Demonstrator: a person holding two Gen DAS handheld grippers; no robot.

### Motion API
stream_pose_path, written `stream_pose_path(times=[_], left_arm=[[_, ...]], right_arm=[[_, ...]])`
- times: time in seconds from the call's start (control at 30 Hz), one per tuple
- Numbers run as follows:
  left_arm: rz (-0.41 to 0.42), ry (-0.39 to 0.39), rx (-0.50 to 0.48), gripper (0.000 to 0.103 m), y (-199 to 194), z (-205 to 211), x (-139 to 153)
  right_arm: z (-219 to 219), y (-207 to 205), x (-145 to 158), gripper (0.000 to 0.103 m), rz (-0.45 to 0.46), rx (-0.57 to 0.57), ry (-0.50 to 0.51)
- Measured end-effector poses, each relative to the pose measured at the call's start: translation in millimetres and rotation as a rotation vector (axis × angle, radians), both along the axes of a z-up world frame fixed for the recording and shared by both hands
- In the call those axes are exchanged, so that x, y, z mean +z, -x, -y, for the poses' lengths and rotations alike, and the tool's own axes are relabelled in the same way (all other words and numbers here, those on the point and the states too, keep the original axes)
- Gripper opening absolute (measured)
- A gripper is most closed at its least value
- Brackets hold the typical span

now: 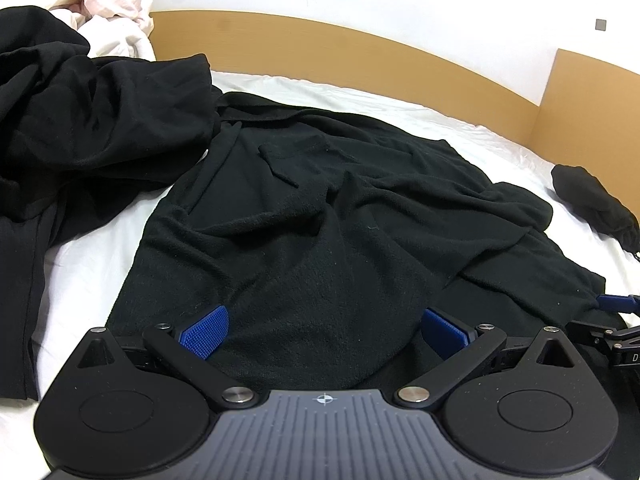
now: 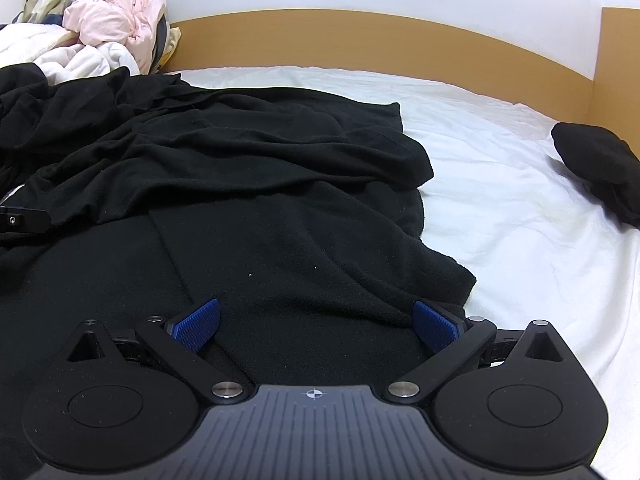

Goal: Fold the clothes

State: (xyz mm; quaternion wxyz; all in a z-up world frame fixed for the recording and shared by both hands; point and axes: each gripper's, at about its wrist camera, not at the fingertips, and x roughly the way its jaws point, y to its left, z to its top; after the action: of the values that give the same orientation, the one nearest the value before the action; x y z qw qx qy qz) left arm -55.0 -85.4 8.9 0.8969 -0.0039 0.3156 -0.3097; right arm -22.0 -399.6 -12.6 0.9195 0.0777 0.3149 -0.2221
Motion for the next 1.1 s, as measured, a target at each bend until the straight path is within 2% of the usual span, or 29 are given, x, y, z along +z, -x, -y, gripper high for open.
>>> stream_pose_path(times=[0.33, 0.63, 1.1], left_arm=[[0.033, -0.106, -0.001, 0.102, 5, 15, 0], [0.003, -0.010, 0.003, 0.102, 0, 1, 0], [0.015, -0.049, 0.005, 0.102, 2, 7, 1]], right_arm=[[-6, 7, -9, 0.103, 0.008, -0.002, 0.002], [-6, 4, -9, 0.103, 0.003, -0.003, 0.007], [-6, 1, -10, 0.103, 0.001, -0.003, 0.009]])
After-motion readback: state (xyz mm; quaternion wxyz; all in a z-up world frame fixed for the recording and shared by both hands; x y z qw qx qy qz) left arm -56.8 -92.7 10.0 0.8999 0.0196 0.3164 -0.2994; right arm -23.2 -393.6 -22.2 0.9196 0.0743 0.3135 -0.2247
